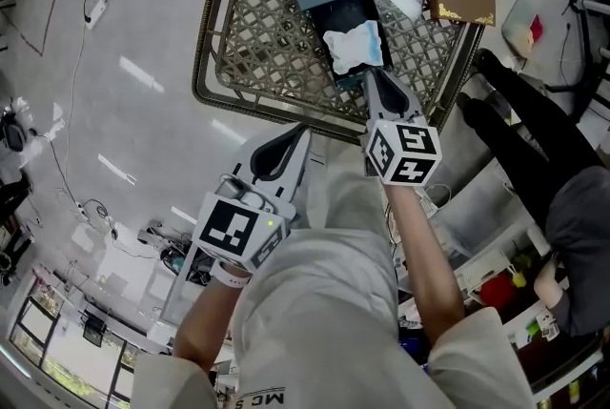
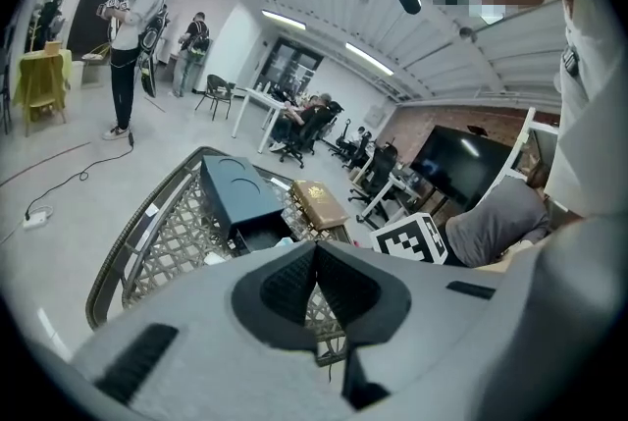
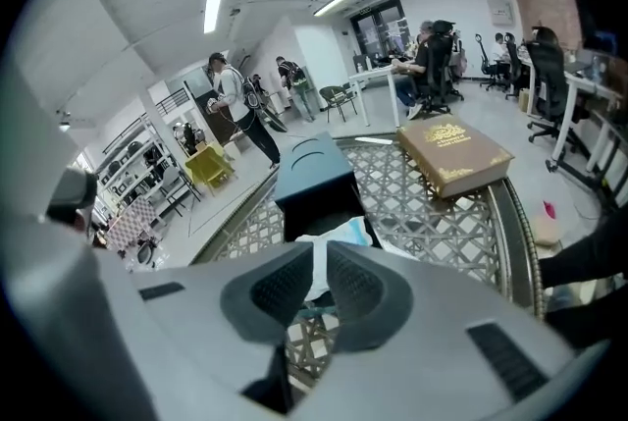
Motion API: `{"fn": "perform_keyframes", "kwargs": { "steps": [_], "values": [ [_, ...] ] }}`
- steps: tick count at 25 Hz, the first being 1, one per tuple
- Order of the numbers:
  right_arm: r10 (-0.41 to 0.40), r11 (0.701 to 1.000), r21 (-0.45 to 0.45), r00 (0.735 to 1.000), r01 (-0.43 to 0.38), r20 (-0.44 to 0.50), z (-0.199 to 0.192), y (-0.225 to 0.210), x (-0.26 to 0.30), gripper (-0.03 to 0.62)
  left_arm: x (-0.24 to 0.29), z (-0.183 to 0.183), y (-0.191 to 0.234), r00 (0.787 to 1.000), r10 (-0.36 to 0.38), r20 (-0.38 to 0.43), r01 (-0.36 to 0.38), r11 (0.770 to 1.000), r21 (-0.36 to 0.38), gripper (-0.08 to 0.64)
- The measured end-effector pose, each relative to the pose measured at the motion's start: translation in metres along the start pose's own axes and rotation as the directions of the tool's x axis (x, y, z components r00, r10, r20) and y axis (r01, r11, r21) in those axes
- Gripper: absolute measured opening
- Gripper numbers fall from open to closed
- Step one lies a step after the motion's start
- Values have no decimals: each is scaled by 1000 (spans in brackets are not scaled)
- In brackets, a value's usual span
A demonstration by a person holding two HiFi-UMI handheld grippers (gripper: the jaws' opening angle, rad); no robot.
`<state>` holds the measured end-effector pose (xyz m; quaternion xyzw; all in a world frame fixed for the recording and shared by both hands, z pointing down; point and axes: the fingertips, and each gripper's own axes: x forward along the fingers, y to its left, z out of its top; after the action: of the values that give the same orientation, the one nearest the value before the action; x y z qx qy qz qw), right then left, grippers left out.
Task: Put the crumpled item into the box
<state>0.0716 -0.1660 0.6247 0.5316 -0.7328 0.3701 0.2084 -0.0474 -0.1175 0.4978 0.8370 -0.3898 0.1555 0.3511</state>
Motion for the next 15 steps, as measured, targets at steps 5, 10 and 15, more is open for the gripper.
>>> {"fn": "perform_keyframes", "kwargs": {
  "steps": [5, 10, 15],
  "values": [
    [14, 997, -70, 999, -11, 41, 21, 11, -37, 34, -14, 20, -9, 999, 5, 39, -6, 1000, 20, 23],
    [37, 985, -171, 994, -18, 107, 48, 23, -82, 17, -37, 46, -17, 996, 14, 84, -19, 998, 57, 23],
    [58, 966, -259, 982, -10, 177, 79, 40, -133, 15, -63, 72, -31, 991, 12, 133, -26, 995, 101, 23]
  ]
}}
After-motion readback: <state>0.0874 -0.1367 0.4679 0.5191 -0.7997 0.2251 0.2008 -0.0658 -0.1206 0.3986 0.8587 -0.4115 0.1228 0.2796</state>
